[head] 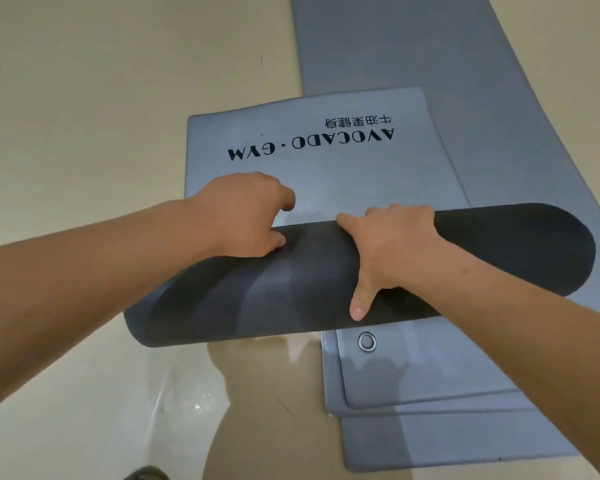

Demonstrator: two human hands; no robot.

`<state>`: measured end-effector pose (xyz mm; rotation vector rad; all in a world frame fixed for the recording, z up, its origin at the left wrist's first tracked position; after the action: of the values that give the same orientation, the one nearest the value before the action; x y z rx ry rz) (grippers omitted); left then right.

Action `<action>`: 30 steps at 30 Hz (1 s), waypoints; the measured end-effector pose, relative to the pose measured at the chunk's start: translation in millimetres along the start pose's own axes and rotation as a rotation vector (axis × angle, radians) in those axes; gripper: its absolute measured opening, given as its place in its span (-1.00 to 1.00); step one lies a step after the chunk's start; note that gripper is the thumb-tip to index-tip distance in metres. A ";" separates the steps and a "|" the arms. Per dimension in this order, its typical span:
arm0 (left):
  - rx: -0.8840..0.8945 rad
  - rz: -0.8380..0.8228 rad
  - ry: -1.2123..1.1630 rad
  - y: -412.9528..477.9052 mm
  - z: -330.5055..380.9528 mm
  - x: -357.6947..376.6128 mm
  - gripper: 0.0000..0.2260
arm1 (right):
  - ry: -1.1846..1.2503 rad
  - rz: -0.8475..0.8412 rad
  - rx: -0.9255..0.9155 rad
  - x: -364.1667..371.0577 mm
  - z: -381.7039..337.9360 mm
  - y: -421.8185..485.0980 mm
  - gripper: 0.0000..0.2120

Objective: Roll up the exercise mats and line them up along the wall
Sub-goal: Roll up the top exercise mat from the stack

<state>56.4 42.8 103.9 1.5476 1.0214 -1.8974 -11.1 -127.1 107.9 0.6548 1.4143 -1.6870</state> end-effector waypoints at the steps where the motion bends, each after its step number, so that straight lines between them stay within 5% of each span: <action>1: 0.021 0.059 0.061 -8.2 12.6 -3.7 -0.61 | 0.042 -0.002 -0.006 -7.4 5.2 6.0 0.20; 4: 0.019 0.058 0.191 -34.7 42.1 6.6 -0.54 | 0.153 -0.009 0.011 -23.7 13.8 24.6 0.35; 7: -0.037 -0.051 0.252 -49.8 43.4 42.6 0.06 | 0.270 0.067 0.062 -31.1 18.0 38.2 0.40; 9: -0.070 -0.058 0.242 -47.0 33.7 63.0 0.28 | 0.330 0.154 0.097 -33.4 19.1 41.0 0.32; 13: -0.105 0.026 0.183 -18.0 15.8 71.7 0.38 | 0.232 0.421 0.073 -36.1 14.3 30.6 -0.12; 16: -0.081 0.063 0.173 7.4 -0.8 60.6 0.35 | 0.181 0.445 -0.043 -23.1 11.9 24.3 -0.19; 19: -0.060 0.024 0.139 28.1 -14.0 42.8 0.14 | 0.060 0.270 -0.056 0.2 10.4 24.2 0.31; 21: -0.047 -0.009 0.109 34.5 -17.0 34.1 -0.01 | -0.030 0.307 -0.027 15.6 7.8 26.2 0.46; 27: -0.076 -0.024 0.020 13.3 -3.8 41.7 -0.24 | -0.091 0.526 -0.108 22.7 8.5 23.9 0.21; 30: -0.077 -0.105 -0.081 7.0 -5.1 42.7 -0.25 | -0.080 0.427 -0.185 12.6 12.5 20.3 0.17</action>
<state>54.5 46.3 60.4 1.3874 1.1458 -1.9497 0.6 -143.1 89.7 0.7174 1.2501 -1.2204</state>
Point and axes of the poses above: each hand's wrist, its own y-axis towards the middle knuckle, its own x-axis out of the palm, z = x × y, the point moved 2 cm from there along y, towards the middle knuckle, and after that the axes turned 11 degrees about z, right-handed, at the moved point
